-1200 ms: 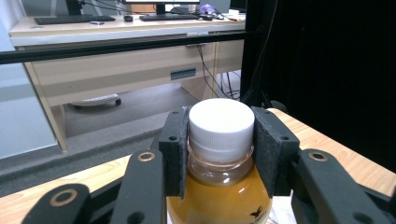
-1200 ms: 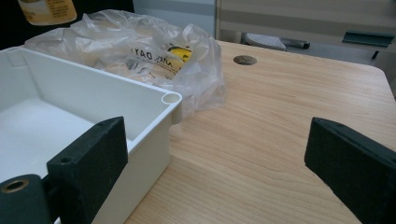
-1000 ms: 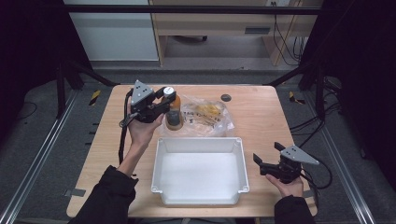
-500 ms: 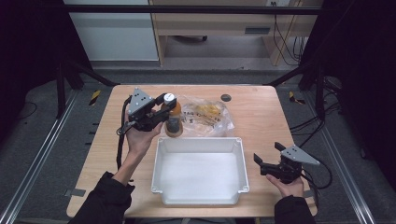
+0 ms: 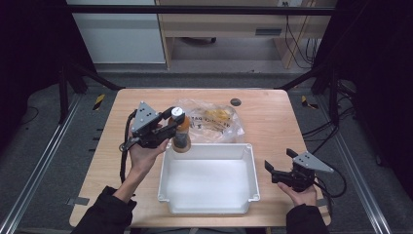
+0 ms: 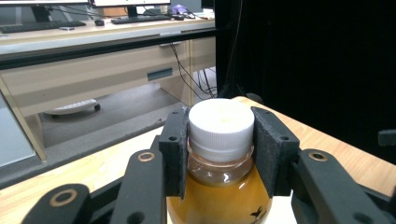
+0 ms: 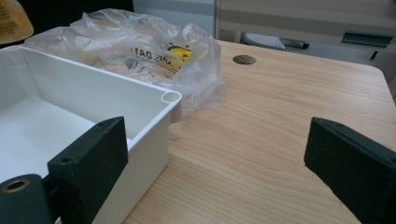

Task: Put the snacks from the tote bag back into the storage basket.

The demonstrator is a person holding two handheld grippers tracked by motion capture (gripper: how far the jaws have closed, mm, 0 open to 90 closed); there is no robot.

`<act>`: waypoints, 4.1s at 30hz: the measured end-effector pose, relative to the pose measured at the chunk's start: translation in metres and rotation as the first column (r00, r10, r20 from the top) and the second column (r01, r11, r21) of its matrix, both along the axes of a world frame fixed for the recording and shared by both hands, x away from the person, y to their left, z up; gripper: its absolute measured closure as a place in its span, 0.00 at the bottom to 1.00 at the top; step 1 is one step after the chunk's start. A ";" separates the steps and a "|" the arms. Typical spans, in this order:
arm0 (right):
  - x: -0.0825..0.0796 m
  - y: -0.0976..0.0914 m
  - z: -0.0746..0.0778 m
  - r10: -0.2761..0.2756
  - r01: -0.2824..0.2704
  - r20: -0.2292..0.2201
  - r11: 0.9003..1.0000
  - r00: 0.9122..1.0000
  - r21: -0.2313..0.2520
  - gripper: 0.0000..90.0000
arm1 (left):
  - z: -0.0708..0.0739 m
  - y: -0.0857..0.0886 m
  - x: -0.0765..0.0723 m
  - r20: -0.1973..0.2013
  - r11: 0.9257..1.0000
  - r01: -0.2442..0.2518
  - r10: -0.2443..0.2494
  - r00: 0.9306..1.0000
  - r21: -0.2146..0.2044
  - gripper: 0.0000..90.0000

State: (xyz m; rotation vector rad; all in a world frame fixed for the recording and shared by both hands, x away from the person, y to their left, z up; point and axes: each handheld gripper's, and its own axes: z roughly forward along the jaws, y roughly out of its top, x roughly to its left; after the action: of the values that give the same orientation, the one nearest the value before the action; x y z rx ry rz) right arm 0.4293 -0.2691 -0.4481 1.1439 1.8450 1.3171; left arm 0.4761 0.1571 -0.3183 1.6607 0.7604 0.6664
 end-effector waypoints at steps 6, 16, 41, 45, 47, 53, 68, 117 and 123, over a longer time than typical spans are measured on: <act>0.000 0.000 0.000 0.001 -0.001 0.000 1.000 1.000 -0.004 0.07 | -0.007 -0.001 -0.006 -0.010 1.000 0.012 -0.012 1.000 0.004 0.66; 0.000 0.000 0.000 0.001 -0.001 0.000 1.000 1.000 -0.003 0.07 | -0.021 -0.004 -0.017 -0.029 0.999 0.039 -0.039 0.999 0.013 0.66; -0.002 0.000 0.000 0.005 -0.005 0.002 1.000 1.000 -0.007 0.08 | -0.058 0.000 -0.026 -0.100 0.998 0.022 -0.016 0.995 0.059 0.66; -0.002 0.000 0.000 0.005 -0.005 0.003 1.000 1.000 -0.005 0.08 | -0.063 -0.001 -0.027 -0.109 0.998 0.023 -0.016 0.994 0.066 0.66; -0.002 0.000 0.000 0.005 -0.005 0.004 1.000 1.000 -0.005 0.08 | -0.066 -0.001 -0.027 -0.119 0.997 0.023 -0.015 0.993 0.072 0.66; -0.002 0.000 0.000 0.006 -0.006 0.004 1.000 1.000 -0.008 0.08 | -0.073 -0.001 -0.026 -0.143 0.997 0.021 -0.009 0.990 0.080 0.66; -0.002 0.000 0.000 0.007 -0.007 0.004 1.000 1.000 -0.007 0.08 | -0.083 0.000 -0.029 -0.152 0.996 0.016 -0.003 0.988 0.087 0.65; -0.004 -0.001 0.000 -0.009 0.008 -0.003 1.000 1.000 -0.016 0.07 | -0.090 0.072 -0.045 -0.144 0.996 -0.047 0.058 0.988 0.077 0.36; -0.004 -0.001 -0.001 -0.014 0.014 -0.010 1.000 1.000 -0.028 0.07 | -0.106 0.090 -0.040 -0.164 0.990 -0.096 0.111 0.980 0.100 0.38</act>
State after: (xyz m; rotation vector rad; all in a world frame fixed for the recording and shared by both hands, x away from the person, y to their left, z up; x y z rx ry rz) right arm 0.4257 -0.2701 -0.4487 1.1493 1.8536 1.2762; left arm 0.4359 0.2473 -0.4245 1.7875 0.9556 0.6472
